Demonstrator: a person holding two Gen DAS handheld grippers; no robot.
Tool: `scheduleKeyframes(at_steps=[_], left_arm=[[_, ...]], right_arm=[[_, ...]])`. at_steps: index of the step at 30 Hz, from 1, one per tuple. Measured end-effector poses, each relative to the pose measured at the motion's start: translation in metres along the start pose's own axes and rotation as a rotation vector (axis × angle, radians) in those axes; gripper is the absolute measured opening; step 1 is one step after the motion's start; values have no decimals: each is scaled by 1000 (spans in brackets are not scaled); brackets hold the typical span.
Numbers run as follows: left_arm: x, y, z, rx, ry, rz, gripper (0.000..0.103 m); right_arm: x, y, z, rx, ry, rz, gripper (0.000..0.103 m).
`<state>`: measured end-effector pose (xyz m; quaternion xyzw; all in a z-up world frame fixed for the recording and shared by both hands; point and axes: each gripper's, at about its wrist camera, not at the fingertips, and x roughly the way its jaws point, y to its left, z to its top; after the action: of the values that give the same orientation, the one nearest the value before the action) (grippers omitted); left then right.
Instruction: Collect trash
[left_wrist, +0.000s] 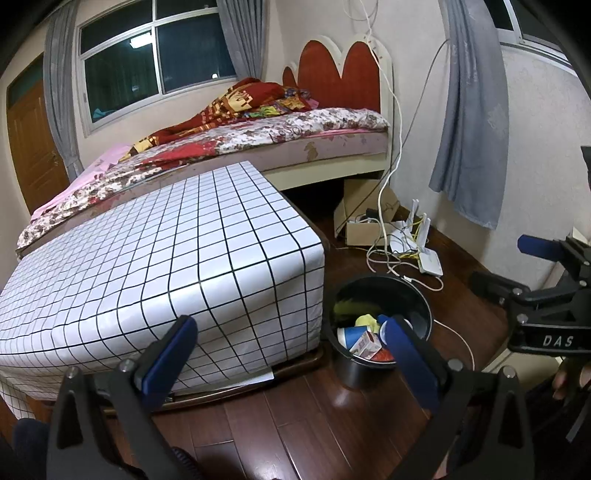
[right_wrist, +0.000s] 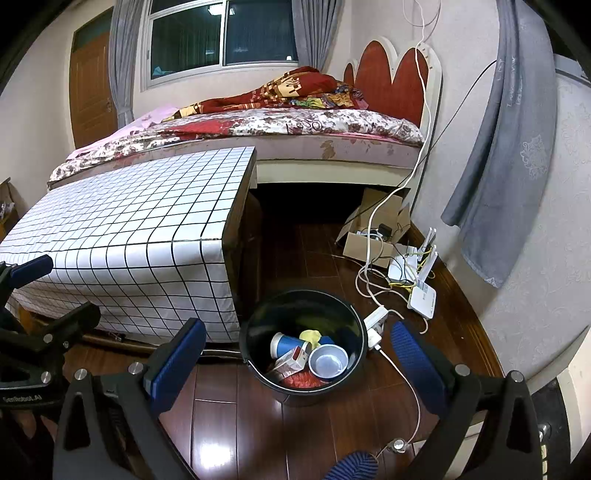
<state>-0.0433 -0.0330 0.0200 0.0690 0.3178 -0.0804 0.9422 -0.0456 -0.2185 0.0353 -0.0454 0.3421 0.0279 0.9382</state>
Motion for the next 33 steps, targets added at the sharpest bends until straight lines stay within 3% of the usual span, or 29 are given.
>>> scheduleKeyframes(at_steps=[33], left_arm=[[0,-2,-2,-9,2,4,102]], right_arm=[[-1,3,0,-2,-3,2,102]])
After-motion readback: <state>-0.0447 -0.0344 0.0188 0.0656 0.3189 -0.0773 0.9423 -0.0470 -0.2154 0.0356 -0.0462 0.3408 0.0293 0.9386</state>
